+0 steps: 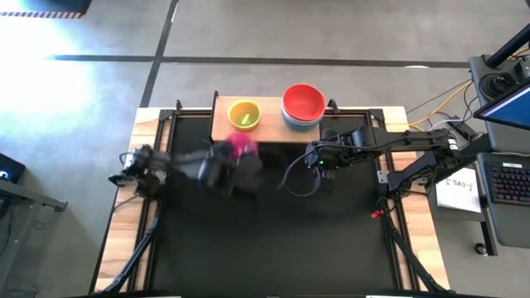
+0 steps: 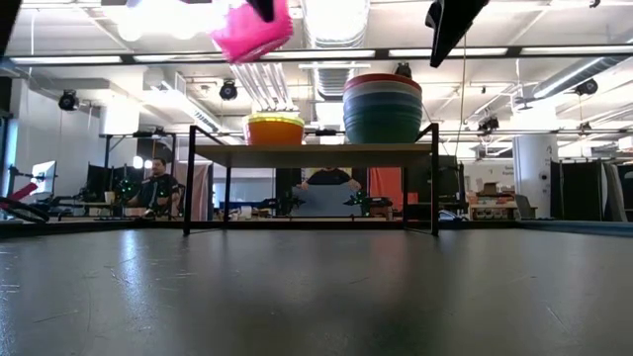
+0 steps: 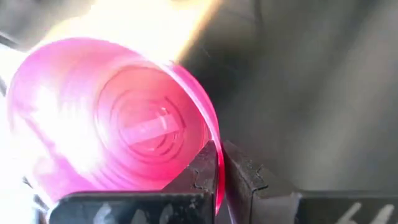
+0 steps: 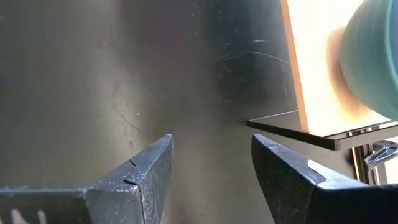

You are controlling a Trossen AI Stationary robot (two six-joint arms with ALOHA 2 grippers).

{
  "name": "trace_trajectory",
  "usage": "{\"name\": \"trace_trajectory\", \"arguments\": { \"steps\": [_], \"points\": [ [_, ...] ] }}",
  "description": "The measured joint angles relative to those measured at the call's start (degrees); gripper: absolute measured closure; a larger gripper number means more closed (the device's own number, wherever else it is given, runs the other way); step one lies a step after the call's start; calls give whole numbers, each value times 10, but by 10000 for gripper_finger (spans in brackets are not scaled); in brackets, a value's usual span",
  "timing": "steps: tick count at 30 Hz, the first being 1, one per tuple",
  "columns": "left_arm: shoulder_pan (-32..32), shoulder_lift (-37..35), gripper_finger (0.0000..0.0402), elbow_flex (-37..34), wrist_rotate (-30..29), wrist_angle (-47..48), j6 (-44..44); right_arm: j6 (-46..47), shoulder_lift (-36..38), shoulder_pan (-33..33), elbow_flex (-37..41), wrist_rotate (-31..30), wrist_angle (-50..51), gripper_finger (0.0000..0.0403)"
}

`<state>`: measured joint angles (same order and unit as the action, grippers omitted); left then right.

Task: Place and stack bowls onto a shelf
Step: Stack the pink bowl on top of the yellow bowl on the shelf

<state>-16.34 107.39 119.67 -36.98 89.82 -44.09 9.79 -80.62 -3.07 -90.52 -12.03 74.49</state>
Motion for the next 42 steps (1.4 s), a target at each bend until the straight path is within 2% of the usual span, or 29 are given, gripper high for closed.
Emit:
{"name": "trace_trajectory", "arguments": {
  "steps": [2, 7, 11, 16, 20, 24, 30, 35, 42],
  "points": [
    [48, -1, 401, 30, -17, 2, 64, -5, 0, 0, 6, 0, -1, 197],
    [172, 2, 401, 85, -8, -3, 206, -10, 0, 1, 28, 0, -1, 197],
    [259, 2, 401, 85, 29, -12, 268, -21, 1, 2, 47, -6, -2, 197],
    [330, 3, 401, 48, 60, -67, 328, -24, 12, 13, 77, -21, -5, 197],
    [350, 3, 401, 10, 124, -133, 370, -26, 30, 20, 102, -21, -19, 197],
    [358, 3, 401, -24, 124, -150, 388, -24, 59, 20, 134, -20, -48, 197],
    [363, 3, 401, -68, 139, -159, 407, -8, 107, 20, 204, -9, -145, 197],
    [362, 4, 402, -77, 196, -155, 424, -1, 129, 20, 248, -8, -186, 197],
    [363, 4, 401, -66, 199, -141, 426, 4, 153, 20, 303, -2, -228, 197]
  ]
}}
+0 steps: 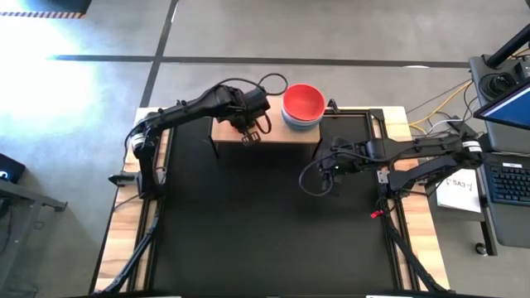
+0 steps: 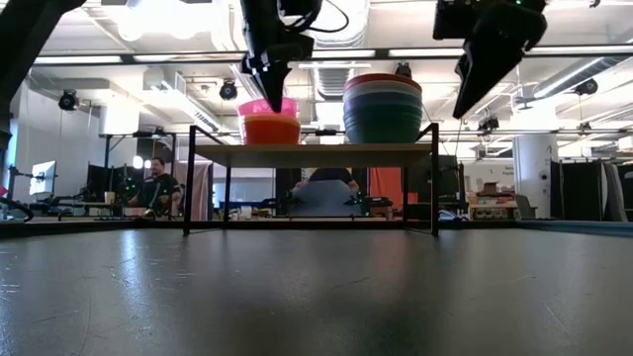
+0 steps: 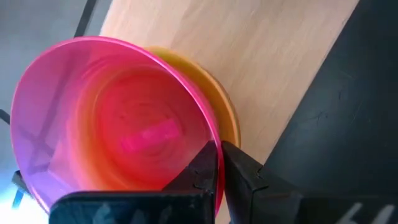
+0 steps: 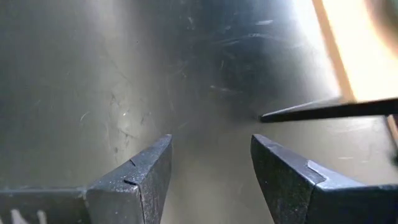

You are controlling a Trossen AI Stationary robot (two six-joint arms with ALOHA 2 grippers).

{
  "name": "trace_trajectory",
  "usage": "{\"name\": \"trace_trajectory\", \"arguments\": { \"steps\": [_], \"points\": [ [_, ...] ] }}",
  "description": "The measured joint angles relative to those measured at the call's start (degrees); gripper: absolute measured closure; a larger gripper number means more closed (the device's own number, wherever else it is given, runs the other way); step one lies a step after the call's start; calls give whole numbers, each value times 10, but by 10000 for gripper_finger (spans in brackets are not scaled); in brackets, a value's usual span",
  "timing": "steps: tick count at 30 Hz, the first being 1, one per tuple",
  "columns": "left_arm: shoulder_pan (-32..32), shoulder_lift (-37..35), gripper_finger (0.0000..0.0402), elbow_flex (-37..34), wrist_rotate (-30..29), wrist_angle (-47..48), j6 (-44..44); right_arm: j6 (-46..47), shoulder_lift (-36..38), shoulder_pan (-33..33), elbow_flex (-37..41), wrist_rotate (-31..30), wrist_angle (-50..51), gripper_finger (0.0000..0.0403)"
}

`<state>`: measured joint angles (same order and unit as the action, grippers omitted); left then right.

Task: Place and stack bowls onto a shelf
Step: Stack the pink bowl on top of the yellow bowl on the shelf

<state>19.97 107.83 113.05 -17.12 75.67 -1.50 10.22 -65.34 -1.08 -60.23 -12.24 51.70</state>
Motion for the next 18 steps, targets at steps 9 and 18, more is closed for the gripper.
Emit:
{"name": "trace_trajectory", "arguments": {
  "steps": [9, 18],
  "points": [
    [0, -1, 358, 35, 0, 52, -11, 18, 30, 0, 32, 7, -2, 197],
    [-1, -2, 303, 45, -39, 76, -21, 19, 63, 0, 25, 7, -2, 197]
  ]
}}
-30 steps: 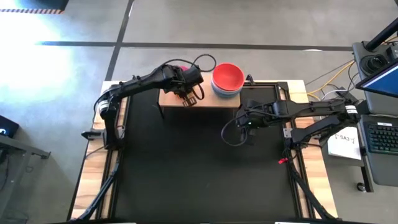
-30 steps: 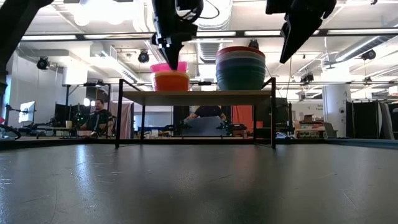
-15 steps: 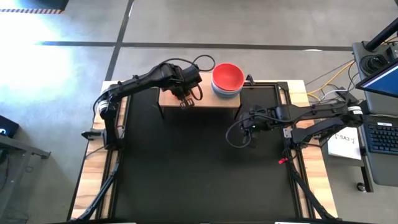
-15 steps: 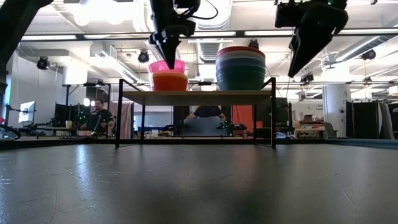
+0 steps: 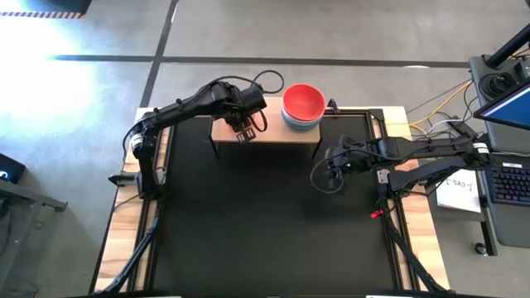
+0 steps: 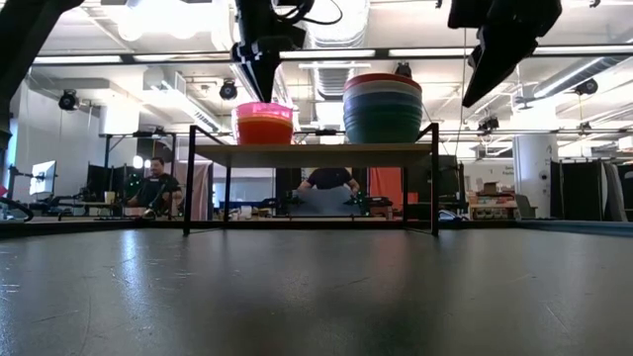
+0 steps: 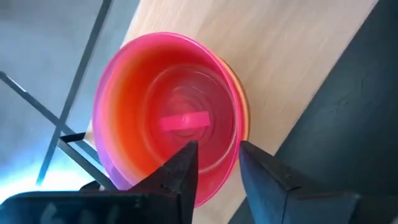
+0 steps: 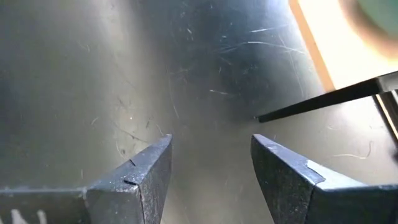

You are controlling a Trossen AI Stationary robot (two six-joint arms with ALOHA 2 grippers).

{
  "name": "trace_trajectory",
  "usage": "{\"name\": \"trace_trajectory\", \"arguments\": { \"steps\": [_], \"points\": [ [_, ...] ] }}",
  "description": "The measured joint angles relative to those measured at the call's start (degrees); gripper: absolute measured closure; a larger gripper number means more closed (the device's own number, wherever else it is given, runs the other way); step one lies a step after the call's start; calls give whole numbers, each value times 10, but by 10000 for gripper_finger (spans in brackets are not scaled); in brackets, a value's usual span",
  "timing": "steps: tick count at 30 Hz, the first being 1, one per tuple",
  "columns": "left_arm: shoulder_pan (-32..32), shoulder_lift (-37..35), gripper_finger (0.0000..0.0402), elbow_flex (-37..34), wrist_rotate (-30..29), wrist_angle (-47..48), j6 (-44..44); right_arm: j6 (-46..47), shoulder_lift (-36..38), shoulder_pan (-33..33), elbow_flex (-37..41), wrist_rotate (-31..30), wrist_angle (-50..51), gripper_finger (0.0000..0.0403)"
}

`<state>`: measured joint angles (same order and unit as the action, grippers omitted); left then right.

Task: Place and stack bowls onto a shelf
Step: Stack the pink bowl on top of the yellow bowl on the shelf, then return to Home Position

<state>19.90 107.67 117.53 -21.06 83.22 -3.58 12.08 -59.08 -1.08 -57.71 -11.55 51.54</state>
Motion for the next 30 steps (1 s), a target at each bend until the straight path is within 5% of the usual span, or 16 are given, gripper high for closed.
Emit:
{"name": "trace_trajectory", "arguments": {
  "steps": [7, 13, 30],
  "points": [
    [-30, -27, 297, 8, -1, -13, -9, -5, 30, 0, 1, -4, -3, 197],
    [-101, -126, 297, -60, -50, -48, -54, -27, 63, 0, 27, -5, -49, 197],
    [-442, -515, 297, -563, -271, -335, -278, 2, 210, 0, 230, 12, -284, 197]
  ]
}}
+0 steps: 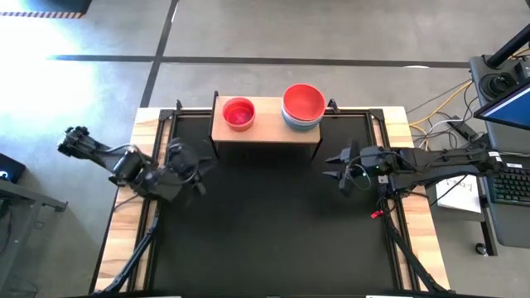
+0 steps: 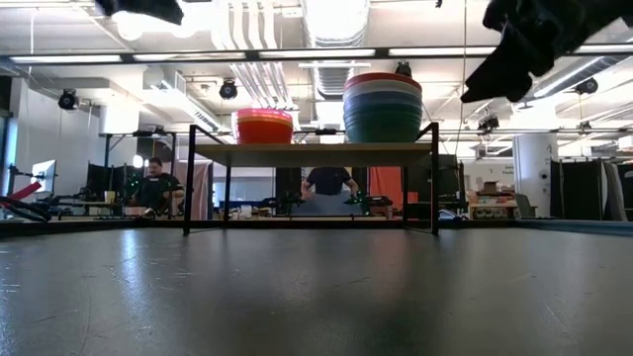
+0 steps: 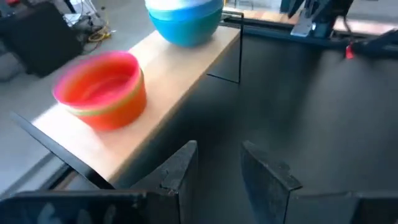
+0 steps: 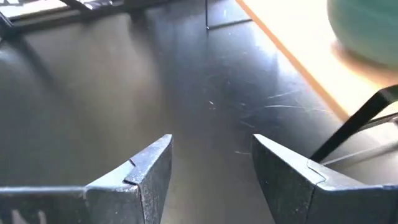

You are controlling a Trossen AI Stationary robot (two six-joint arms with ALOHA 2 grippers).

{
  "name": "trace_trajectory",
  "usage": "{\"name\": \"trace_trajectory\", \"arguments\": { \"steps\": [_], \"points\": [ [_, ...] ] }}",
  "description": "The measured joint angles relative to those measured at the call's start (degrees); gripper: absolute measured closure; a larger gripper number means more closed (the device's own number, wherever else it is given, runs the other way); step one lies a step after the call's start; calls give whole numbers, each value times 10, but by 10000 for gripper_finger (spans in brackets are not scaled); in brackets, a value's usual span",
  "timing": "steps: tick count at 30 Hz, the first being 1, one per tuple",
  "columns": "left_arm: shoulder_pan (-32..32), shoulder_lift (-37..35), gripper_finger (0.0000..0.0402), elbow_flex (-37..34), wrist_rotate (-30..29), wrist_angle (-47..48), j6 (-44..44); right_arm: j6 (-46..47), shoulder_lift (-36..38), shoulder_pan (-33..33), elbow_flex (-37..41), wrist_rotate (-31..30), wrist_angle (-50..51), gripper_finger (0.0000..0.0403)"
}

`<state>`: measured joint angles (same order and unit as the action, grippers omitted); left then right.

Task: Place and stack bowls onto a shelf
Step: Return to Home Position

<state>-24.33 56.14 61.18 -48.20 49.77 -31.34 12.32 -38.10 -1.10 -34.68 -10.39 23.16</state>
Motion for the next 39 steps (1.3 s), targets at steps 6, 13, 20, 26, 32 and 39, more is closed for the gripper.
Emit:
{"name": "trace_trajectory", "arguments": {
  "steps": [6, 13, 20, 26, 32, 39],
  "points": [
    [-39, -69, 297, -149, -20, -91, -35, 27, 34, 0, 82, 5, -84, 197],
    [-38, -131, 297, -263, -66, -156, -56, 36, 54, 0, 154, 4, -174, 197],
    [-39, -173, 297, -413, -54, -344, -58, 77, 72, 0, 236, 4, -266, 197],
    [-39, -180, 297, -519, -48, -492, -58, 104, 78, 0, 277, 0, -286, 197],
    [-39, -178, 297, -607, -46, -620, -64, 113, 77, 0, 290, -1, -286, 197],
    [-40, -162, 297, -604, -33, -612, -25, 79, 76, 0, 286, -62, -279, 197]
  ]
}}
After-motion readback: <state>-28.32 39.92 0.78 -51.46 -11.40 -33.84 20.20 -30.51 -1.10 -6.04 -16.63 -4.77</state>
